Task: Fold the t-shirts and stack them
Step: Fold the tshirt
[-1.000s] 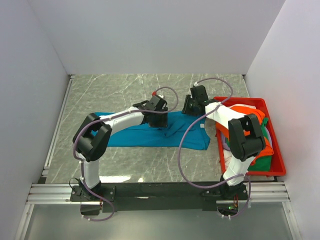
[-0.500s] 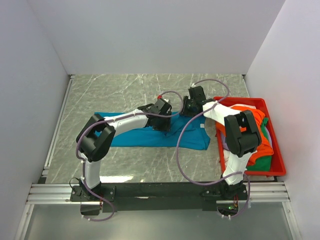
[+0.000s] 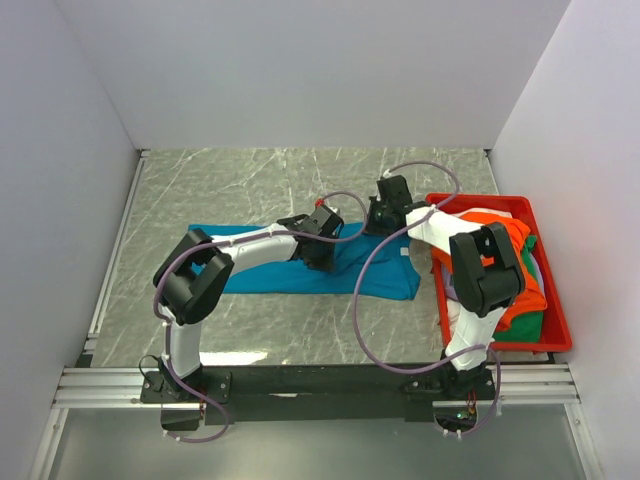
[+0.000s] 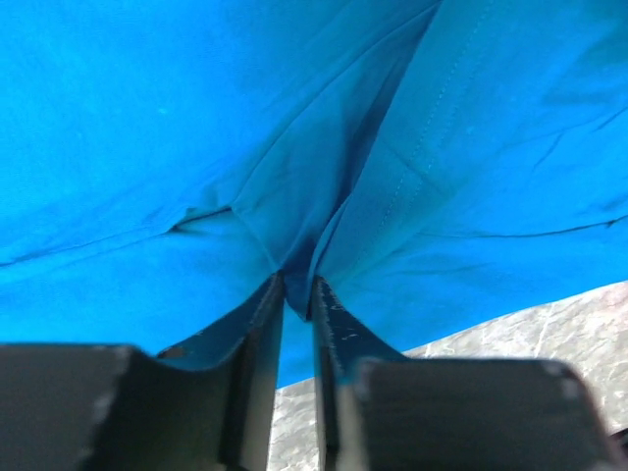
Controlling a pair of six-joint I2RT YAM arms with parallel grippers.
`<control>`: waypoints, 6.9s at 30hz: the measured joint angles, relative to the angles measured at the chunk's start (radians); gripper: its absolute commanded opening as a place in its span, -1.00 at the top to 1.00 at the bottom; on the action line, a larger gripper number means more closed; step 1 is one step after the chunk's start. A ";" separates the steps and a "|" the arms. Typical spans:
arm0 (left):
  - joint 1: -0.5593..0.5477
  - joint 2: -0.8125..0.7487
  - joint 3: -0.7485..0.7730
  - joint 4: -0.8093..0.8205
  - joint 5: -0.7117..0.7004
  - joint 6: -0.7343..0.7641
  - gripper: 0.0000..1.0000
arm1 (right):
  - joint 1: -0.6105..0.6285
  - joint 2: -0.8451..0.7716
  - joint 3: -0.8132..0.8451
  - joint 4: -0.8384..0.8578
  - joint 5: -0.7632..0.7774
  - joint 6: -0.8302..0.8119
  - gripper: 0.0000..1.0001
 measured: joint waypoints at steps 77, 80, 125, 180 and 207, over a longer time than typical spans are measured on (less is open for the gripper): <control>0.382 -0.272 -0.374 -0.031 0.034 -0.112 0.61 | 0.110 -0.161 -0.170 -0.107 0.186 0.194 -0.08; 0.399 -0.324 -0.435 -0.016 0.023 -0.142 0.63 | 0.110 -0.077 -0.097 -0.129 0.195 0.177 -0.08; 0.079 -0.413 -0.457 0.031 0.060 -0.305 0.40 | 0.096 0.243 0.508 -0.375 0.108 0.022 -0.12; -0.076 -0.051 -0.214 0.211 0.241 -0.402 0.36 | -0.110 0.695 1.097 -0.493 -0.051 -0.024 -0.09; 0.151 -0.593 -0.586 0.090 0.201 -0.305 0.18 | 0.026 -0.474 -0.026 -0.231 -0.039 0.105 -0.10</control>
